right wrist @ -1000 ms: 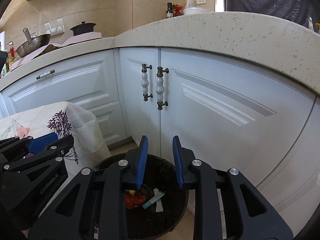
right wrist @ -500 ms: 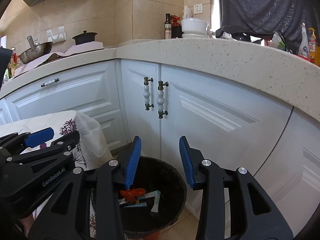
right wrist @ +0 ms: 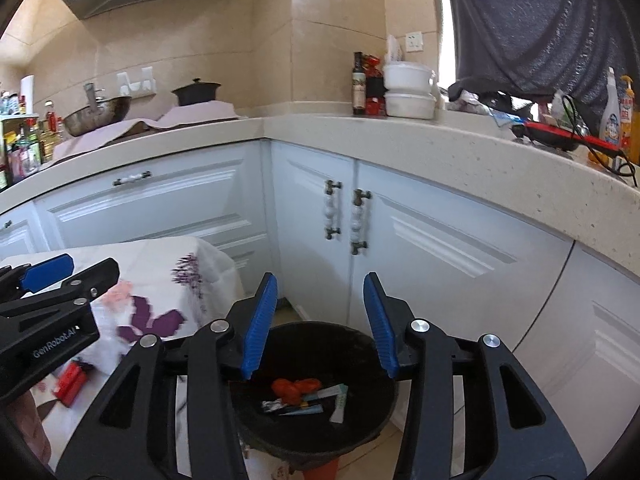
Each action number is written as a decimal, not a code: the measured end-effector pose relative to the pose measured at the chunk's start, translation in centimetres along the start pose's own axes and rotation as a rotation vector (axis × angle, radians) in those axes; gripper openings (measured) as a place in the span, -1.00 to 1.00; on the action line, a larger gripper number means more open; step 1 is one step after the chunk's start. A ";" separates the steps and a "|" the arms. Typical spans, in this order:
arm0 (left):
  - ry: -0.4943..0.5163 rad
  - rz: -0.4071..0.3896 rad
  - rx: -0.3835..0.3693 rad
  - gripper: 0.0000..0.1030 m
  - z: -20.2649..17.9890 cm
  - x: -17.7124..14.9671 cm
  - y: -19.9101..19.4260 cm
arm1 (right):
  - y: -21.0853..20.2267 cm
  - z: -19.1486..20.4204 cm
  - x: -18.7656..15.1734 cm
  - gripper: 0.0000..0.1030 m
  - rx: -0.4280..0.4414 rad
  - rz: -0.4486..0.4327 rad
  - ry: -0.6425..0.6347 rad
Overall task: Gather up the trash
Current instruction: 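Move both open tools back over the table items, then grasp the checkered ribbon with the left tool while the right tool grasps the clear plastic bag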
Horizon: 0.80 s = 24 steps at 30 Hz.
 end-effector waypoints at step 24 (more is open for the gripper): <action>-0.162 0.063 0.269 0.23 17.7 -6.1 -2.8 | -0.8 16.3 -2.7 -0.14 0.242 0.086 -0.150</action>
Point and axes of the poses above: each gripper's, at about its wrist camera, not at the fingertips, and y roughly the way its jaws point, z to its left, x to its top, the point moved 4 cm from there along y, roughly the way its jaws point, and after that the axes turned 5 degrees about x, right-handed, at the moved point
